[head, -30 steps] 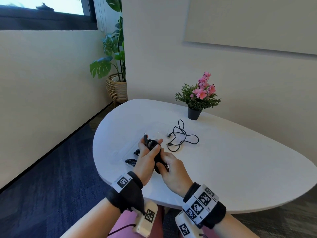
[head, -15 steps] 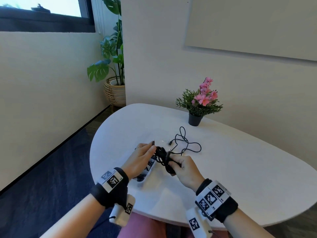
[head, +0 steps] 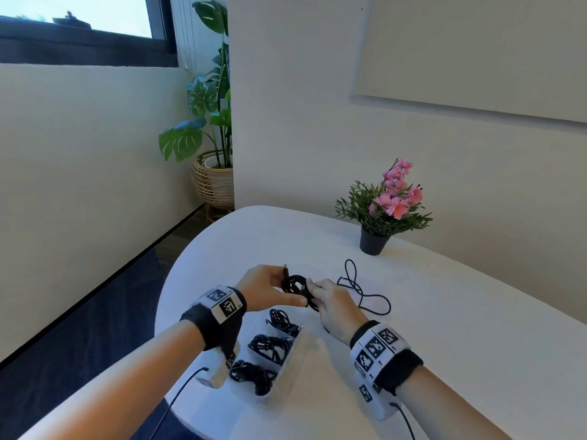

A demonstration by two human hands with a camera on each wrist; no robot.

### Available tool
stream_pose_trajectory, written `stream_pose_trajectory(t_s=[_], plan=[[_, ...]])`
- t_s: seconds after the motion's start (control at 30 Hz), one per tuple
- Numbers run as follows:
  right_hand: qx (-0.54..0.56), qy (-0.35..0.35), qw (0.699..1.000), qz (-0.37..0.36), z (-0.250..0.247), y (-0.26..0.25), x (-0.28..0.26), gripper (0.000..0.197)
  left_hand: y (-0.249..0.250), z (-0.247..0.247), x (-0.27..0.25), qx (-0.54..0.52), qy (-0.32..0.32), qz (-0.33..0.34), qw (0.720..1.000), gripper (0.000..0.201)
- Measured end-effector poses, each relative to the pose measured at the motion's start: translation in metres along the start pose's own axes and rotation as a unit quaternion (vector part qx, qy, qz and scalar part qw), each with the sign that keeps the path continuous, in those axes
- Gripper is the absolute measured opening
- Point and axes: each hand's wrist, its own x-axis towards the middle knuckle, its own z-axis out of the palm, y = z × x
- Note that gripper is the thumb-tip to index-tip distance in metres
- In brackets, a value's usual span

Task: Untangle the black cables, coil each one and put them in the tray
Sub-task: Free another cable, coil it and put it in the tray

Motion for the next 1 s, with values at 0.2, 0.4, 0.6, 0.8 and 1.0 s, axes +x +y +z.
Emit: stream_pose_trajectory(t_s=[0.2,0.4,0.6,0.8,1.0], plan=[[-0.068,-0.004,0.998,-0.012,0.017,0.010,0.017,0.053,-0.003,-0.007,0.021,0.081,-0.002,-0.021,0.996,0.081],[-0.076,-0.005,0.993,-0.086,0.021,0.012,0.026,0.048,-0.012,-0.009,0.033,0.131,-0.034,-0.014,0.991,0.062],[0.027,0.011,0.998,-0.052,0.013,0.013,0.025,0.021,-0.012,-0.007,0.036,0.218,-0.044,0.022,0.975,0.058],[0.031,0.011,0.999,0.005,0.018,0.007,0.025,0.017,-0.012,-0.007,0.037,0.256,-0.088,0.053,0.961,0.057],[-0.052,-0.008,0.998,0.041,0.018,0.006,0.024,0.017,-0.003,-0.004,0.048,0.314,-0.115,0.064,0.940,0.042]])
